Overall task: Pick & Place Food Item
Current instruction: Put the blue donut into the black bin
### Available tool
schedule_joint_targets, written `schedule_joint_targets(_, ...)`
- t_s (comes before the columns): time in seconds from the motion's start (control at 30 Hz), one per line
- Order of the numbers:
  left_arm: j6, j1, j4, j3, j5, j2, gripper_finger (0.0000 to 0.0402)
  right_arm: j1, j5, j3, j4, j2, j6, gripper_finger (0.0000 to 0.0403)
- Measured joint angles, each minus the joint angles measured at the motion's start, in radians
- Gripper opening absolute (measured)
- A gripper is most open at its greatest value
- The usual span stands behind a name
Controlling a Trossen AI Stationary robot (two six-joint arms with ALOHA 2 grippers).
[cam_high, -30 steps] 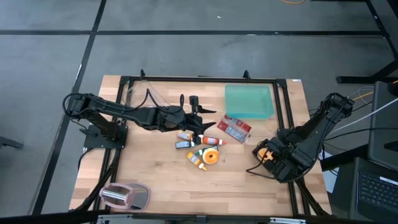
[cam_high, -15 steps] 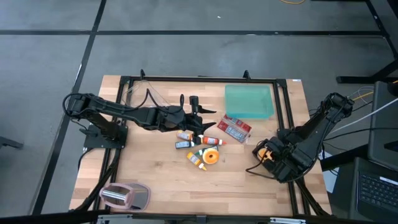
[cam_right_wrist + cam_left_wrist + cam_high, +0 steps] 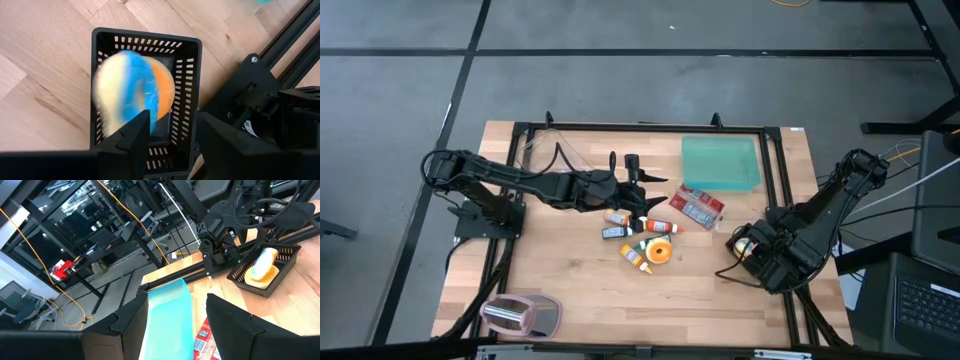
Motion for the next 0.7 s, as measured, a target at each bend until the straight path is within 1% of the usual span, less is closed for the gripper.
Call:
schedule_joint_targets(0.33, -0.002, 0.000, -0.002, 0.000, 0.002, 0.000, 0.0196, 0.000, 0.013, 0.000, 0.033, 0.000, -0.007, 0.0166)
schedule_joint_targets(0.5, -0.048, 0.001, -0.043, 0.000, 0.072, 0.000, 0.0196, 0.000, 0.015, 0.000, 0.103, 0.000, -0.023, 0.0166)
schedule_joint_targets(0.7, -0.069, -0.002, -0.066, 0.000, 0.078, 0.000, 0.0196, 0.000, 0.045, 0.000, 0.217, 0.000, -0.080, 0.0166)
